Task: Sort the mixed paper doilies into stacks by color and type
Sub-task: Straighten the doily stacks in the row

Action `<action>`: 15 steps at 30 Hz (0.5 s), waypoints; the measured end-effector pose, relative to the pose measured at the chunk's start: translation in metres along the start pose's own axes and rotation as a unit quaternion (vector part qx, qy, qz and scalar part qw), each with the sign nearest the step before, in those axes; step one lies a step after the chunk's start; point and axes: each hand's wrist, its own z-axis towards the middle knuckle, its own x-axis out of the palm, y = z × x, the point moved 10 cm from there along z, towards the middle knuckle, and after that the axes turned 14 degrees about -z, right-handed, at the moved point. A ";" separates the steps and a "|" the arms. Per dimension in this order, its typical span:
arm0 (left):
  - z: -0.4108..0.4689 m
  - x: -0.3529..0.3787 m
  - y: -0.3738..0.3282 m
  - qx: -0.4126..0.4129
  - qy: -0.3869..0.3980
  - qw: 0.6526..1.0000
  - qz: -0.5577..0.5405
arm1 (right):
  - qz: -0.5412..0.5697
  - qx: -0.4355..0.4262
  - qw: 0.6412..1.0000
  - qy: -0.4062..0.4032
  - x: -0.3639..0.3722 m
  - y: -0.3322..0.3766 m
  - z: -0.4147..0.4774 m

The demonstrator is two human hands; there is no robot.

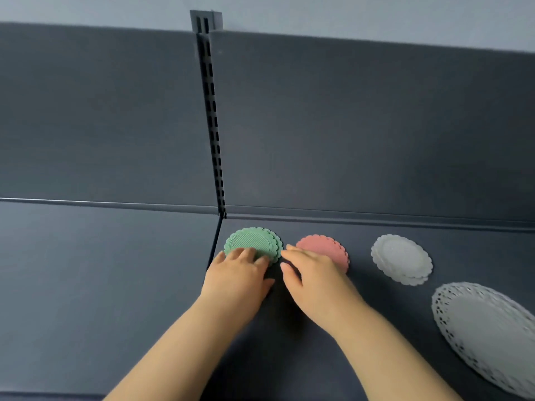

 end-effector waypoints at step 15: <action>-0.056 -0.025 -0.171 0.110 -0.102 0.987 -0.061 | -0.131 -0.024 0.991 -0.022 -0.049 -0.097 -0.117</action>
